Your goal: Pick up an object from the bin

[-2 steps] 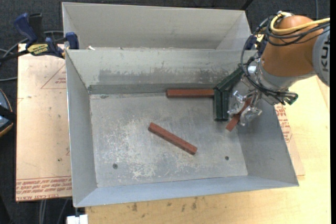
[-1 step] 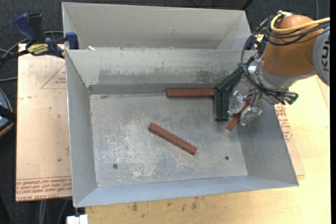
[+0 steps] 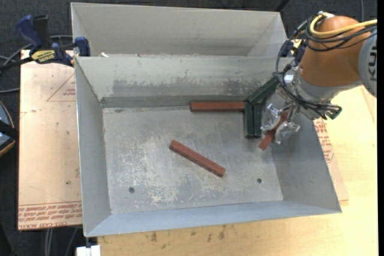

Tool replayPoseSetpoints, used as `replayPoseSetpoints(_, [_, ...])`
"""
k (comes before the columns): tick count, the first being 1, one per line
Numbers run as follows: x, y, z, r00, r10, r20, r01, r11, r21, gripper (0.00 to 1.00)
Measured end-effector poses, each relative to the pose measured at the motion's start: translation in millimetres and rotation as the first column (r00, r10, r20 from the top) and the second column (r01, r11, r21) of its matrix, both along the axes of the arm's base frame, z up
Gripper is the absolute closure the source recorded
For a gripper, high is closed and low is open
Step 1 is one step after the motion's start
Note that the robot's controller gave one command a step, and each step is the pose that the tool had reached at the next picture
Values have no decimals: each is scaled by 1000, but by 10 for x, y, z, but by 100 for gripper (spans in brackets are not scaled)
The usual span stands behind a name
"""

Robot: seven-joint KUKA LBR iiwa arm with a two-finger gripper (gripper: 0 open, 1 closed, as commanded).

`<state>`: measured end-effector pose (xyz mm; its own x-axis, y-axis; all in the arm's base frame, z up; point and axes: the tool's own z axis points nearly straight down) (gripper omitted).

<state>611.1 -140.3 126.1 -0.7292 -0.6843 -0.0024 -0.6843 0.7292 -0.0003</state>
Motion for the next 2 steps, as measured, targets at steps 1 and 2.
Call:
replayPoseSetpoints(1, [7,2,61,1000,0,1,0,1000,0,100])
replayPoseSetpoints(2, [7,4,100,1000,-1,1,1,1000,0,100])
